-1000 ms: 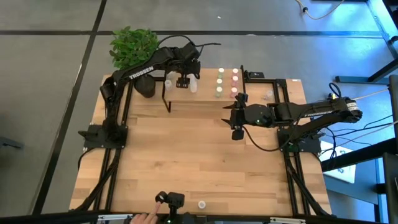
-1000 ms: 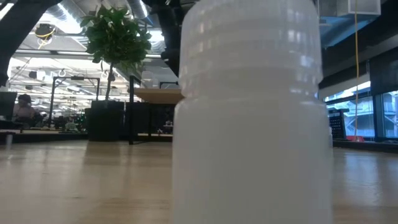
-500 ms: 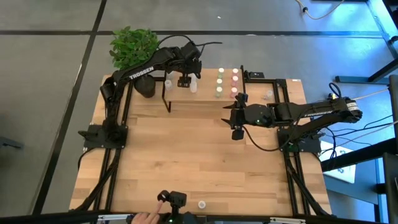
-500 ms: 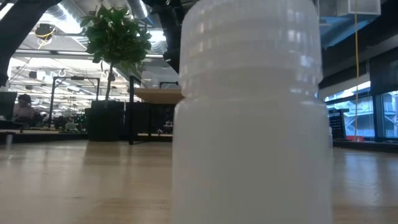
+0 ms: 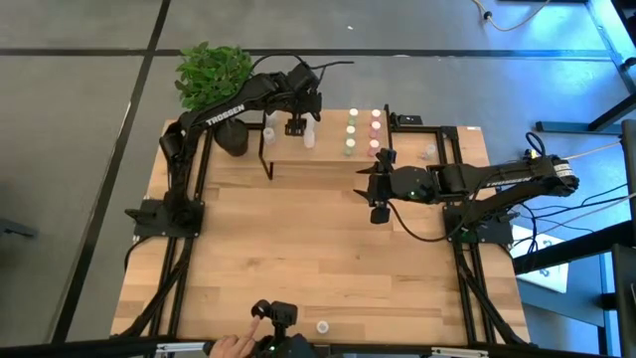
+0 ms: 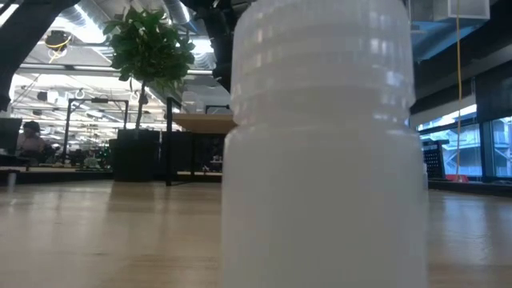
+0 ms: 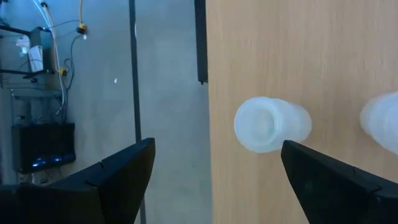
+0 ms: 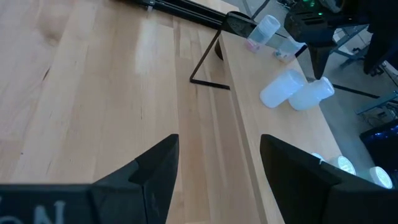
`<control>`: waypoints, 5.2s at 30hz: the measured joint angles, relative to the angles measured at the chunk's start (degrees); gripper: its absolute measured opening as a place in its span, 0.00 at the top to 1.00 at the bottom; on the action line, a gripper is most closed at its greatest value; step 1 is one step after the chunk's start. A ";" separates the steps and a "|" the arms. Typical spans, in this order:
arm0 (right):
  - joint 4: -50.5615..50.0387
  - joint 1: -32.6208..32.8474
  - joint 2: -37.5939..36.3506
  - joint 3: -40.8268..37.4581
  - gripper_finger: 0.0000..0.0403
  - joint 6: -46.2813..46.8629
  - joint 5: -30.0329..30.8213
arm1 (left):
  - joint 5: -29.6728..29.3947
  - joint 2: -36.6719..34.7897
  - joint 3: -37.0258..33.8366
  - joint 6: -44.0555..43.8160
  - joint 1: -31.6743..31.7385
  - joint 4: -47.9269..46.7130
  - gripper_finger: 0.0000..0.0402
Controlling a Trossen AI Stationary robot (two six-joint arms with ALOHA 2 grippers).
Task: Pick and place medicine bottles onto shelf by color
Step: Adjust the white pill bottle on the shelf, then put the white pill bottle on the shelf aligned with the other white pill bottles
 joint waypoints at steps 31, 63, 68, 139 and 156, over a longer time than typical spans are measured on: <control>-6.45 0.02 -3.23 1.39 0.44 4.29 7.43 | -7.79 -4.03 0.00 -7.16 -5.32 -4.40 0.14; -35.65 8.40 -4.40 8.98 0.44 10.69 -13.18 | -3.17 -14.90 -0.23 -46.38 -47.13 -19.32 0.14; -34.34 11.42 -3.02 8.98 0.44 8.56 -13.13 | -3.15 -13.66 -3.21 -52.22 -54.12 -15.50 0.14; -28.04 17.09 -2.51 8.98 0.44 4.24 -32.15 | -3.35 18.07 -8.24 -75.43 -71.29 20.21 0.14; -28.02 17.09 -2.51 8.98 0.44 4.24 -32.14 | -3.90 19.99 -8.26 -78.24 -71.01 22.91 0.14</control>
